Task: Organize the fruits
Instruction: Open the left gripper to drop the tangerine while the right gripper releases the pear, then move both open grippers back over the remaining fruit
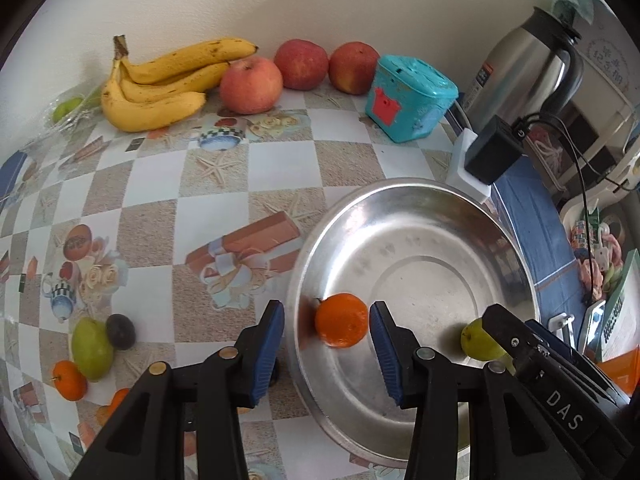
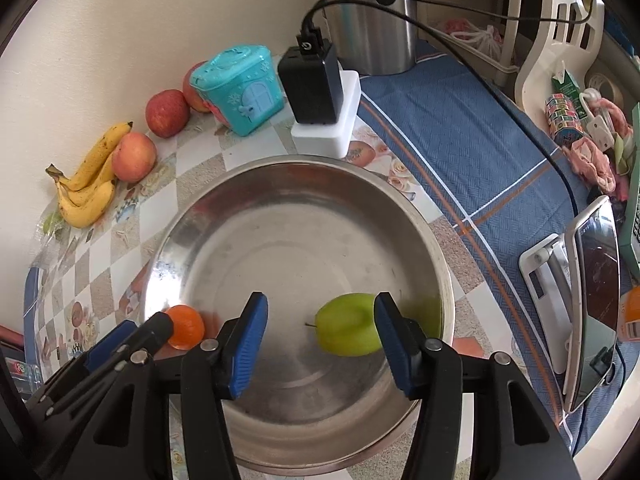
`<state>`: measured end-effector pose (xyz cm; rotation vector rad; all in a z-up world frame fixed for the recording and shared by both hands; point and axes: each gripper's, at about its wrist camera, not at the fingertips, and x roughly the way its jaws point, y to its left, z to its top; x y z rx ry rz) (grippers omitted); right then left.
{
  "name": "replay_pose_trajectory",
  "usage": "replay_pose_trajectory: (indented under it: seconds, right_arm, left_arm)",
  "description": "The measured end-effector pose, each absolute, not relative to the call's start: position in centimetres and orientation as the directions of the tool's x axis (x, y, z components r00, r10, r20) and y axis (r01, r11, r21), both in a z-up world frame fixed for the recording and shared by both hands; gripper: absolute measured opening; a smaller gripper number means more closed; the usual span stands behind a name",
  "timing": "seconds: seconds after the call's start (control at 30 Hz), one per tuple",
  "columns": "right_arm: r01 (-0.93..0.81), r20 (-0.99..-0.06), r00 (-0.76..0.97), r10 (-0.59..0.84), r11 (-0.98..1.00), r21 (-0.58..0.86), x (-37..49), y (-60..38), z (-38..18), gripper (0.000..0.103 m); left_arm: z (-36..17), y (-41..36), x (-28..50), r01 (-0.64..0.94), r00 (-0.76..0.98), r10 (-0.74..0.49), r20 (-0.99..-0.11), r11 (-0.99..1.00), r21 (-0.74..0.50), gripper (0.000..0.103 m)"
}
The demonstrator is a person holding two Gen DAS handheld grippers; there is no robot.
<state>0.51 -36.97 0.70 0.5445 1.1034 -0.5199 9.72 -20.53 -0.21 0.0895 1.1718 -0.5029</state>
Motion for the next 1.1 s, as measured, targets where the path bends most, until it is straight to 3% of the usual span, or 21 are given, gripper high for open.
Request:
replay_pose_trajectory:
  seconds: [0.17, 0.57, 0.83, 0.93, 1.0, 1.03, 1.1]
  right_arm:
    - [0.621, -0.921, 0.367, -0.129, 0.771, 0.139, 0.3, -36.4, 1.2, 0.057]
    - [0.576, -0.933, 0.342, -0.108, 0.809, 0.118, 0.3, -33.5, 0.5, 0.061]
    - [0.549, -0.936, 0.338, -0.097, 0.829, 0.112, 0.4, -32.1, 0.4, 0.061]
    - [0.542, -0.937, 0.333, -0.104, 0.834, 0.100, 0.5, -31.7, 0.5, 0.061]
    - [0.536, -0.938, 0.330, -0.109, 0.840, 0.091, 0.6, -31.4, 0.5, 0.073]
    - [0.534, -0.937, 0.330, -0.111, 0.841, 0.089, 0.7, -31.3, 0.4, 0.086]
    - [0.527, -0.938, 0.330, -0.105, 0.845, 0.091, 0.8, -31.0, 0.3, 0.087]
  left_arm:
    - [0.0, -18.6, 10.2, 0.366, 0.312, -0.282, -0.907, 0.917, -0.159, 0.059]
    - [-1.3, -12.8, 10.8, 0.197, 0.318, -0.090, -0.944, 0.980, -0.027, 0.072]
    - [-1.0, -9.1, 10.7, 0.123, 0.337, -0.051, -0.940, 0.992, -0.009, 0.076]
    - [-0.7, -7.6, 10.6, 0.099, 0.353, -0.045, -0.935, 0.995, -0.011, 0.083]
    - [-0.8, -6.4, 10.5, 0.077, 0.362, -0.024, -0.932, 0.997, 0.004, 0.092]
    - [-0.9, -5.8, 10.5, 0.064, 0.368, -0.012, -0.930, 0.998, 0.013, 0.098]
    - [-1.2, -4.7, 10.4, 0.038, 0.374, 0.006, -0.928, 0.999, 0.022, 0.101]
